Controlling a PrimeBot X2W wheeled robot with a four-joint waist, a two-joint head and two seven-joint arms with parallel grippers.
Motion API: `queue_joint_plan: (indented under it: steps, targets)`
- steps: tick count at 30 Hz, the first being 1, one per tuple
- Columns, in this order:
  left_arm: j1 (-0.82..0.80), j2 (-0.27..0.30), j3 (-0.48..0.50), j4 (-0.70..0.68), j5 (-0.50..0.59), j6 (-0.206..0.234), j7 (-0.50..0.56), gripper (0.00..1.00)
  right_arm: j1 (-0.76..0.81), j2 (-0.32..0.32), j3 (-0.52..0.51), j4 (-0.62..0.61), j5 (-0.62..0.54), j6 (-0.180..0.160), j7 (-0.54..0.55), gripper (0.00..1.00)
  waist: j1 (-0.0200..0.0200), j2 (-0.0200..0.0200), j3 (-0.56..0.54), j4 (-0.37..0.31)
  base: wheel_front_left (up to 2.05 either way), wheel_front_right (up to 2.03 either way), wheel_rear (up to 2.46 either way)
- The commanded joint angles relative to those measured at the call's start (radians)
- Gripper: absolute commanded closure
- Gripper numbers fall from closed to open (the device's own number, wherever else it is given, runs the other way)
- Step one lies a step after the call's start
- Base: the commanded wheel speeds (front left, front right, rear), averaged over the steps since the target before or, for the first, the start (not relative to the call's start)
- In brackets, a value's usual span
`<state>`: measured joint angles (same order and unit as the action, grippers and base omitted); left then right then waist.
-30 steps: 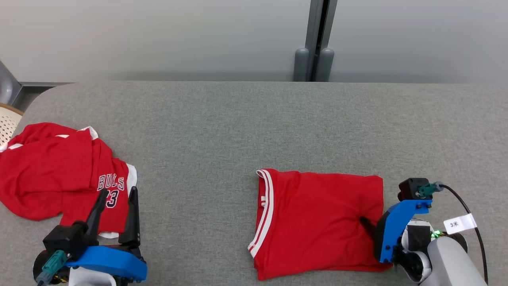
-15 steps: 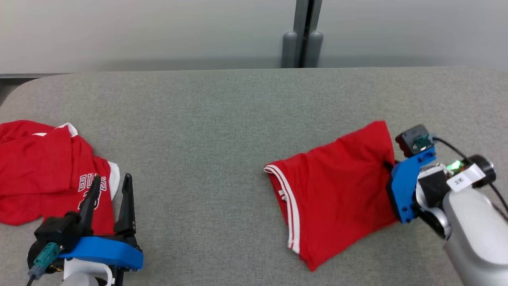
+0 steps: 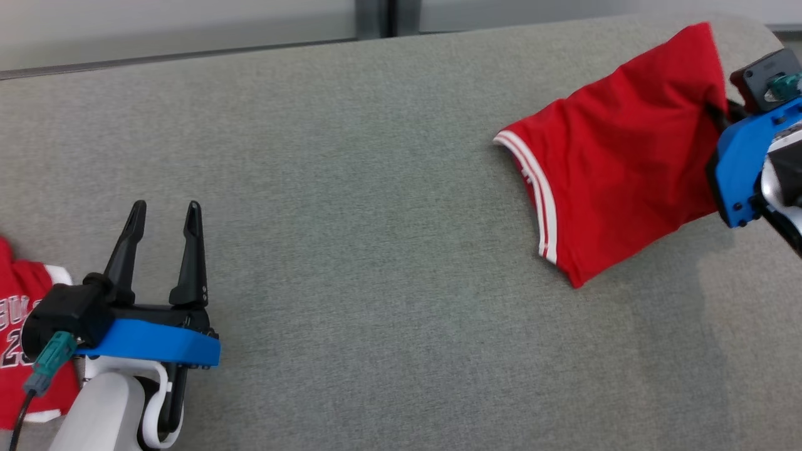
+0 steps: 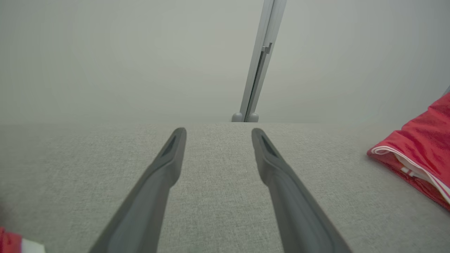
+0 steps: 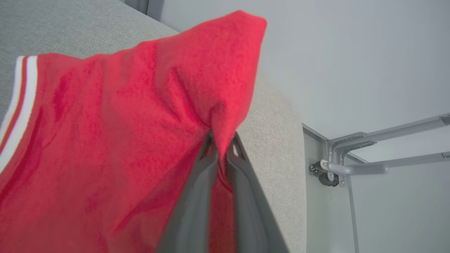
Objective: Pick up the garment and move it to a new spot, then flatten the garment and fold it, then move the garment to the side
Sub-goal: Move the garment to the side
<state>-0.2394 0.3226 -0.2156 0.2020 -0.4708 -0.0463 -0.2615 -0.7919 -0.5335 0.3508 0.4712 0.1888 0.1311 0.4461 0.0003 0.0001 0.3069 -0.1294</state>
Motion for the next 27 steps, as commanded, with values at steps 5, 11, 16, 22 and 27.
queue_joint_plan:
  steps: [5,11,16,22,27]
  targets:
    - [-0.049,0.028,0.002,-0.02,0.018,0.002,0.006,0.0,-0.054,-0.025,-0.056,0.044,-0.067,-0.001,-0.059,1.0,-0.0003,-0.0001,0.095,-0.097,0.0,0.0,0.0]
    - [-0.066,0.05,0.001,-0.049,0.025,0.01,0.029,0.0,-0.083,-0.04,-0.13,0.088,-0.147,-0.001,-0.128,1.0,-0.0003,-0.0001,0.145,-0.122,0.0,0.0,0.0]
    - [-0.066,0.068,0.006,-0.07,0.027,0.016,0.042,0.0,-0.094,-0.02,-0.184,0.108,-0.213,-0.001,-0.167,1.0,-0.0003,-0.0001,0.171,-0.134,0.0,0.0,0.0]
    - [-0.066,0.078,-0.001,-0.083,0.023,0.017,0.055,0.0,-0.099,0.003,-0.219,0.128,-0.296,-0.001,-0.241,0.93,-0.0003,-0.0001,0.168,-0.133,0.0,0.0,0.0]
    - [-0.058,0.072,-0.008,-0.08,0.018,0.018,0.056,0.0,-0.076,0.026,-0.246,0.15,-0.345,0.0,-0.289,0.0,-0.0003,-0.0001,0.148,-0.122,0.0,0.0,0.0]
